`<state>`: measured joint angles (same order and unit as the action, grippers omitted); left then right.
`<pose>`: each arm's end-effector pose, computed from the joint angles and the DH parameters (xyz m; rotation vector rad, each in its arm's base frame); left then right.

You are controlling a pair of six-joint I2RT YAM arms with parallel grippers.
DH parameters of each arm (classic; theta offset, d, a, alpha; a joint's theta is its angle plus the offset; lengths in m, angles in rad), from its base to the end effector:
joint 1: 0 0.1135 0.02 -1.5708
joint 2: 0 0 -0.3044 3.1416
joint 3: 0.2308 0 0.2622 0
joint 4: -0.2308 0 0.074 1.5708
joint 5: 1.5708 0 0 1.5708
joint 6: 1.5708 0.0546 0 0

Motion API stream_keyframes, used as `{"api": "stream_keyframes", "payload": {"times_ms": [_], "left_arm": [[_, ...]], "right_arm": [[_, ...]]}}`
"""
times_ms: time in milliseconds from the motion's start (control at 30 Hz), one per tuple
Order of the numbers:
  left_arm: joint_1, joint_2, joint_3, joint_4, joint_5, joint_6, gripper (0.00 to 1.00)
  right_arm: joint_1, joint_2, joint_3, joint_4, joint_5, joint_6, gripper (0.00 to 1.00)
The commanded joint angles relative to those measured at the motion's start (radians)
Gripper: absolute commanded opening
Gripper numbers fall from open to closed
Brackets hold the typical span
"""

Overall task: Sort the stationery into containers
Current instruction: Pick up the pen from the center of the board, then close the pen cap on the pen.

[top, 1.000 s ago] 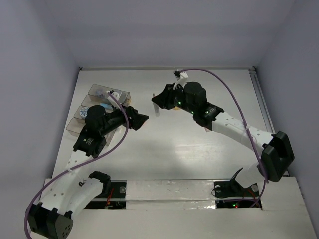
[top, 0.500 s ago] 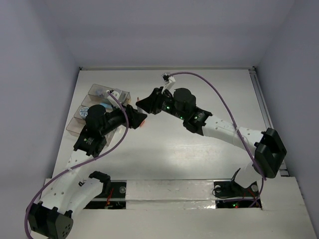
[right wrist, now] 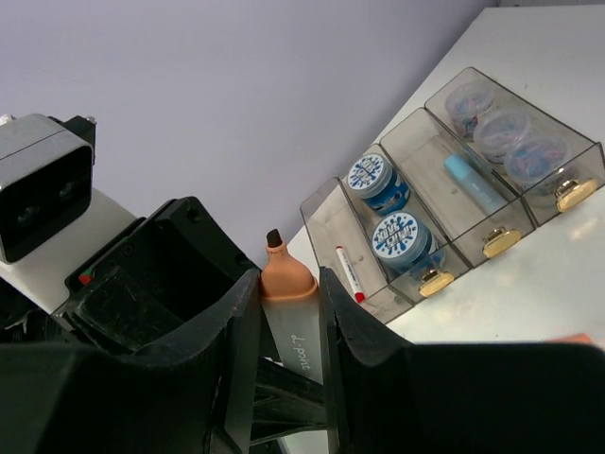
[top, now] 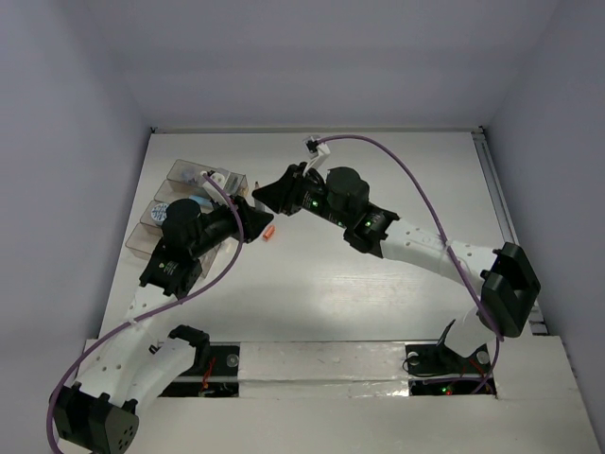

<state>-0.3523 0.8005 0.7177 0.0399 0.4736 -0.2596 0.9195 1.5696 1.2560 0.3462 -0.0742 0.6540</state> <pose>0.1696 -0.0889 0.3654 0.4530 1.6146 -0.8474 0.2449 0.3280 0.4004 -0.2878 1.6656 1.2799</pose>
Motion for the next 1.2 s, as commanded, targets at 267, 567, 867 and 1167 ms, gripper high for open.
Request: {"api": "stream_keyframes", "payload": {"times_ms": [267, 567, 867, 1167], "left_arm": [[-0.005, -0.017, 0.023, 0.038, -0.006, 0.011, 0.0], [-0.005, -0.037, 0.023, 0.041, 0.013, 0.02, 0.0], [-0.005, -0.053, 0.029, 0.018, -0.021, 0.026, 0.0], [-0.005, -0.078, 0.031, 0.002, -0.073, 0.034, 0.0]], "right_arm": [[0.009, -0.06, -0.007, 0.06, 0.068, -0.027, 0.07], [-0.014, -0.111, 0.0, -0.042, 0.059, -0.134, 0.7], [-0.105, -0.227, -0.182, -0.078, 0.099, -0.137, 0.51], [-0.105, 0.029, -0.113, -0.213, 0.174, -0.091, 0.28]]}}
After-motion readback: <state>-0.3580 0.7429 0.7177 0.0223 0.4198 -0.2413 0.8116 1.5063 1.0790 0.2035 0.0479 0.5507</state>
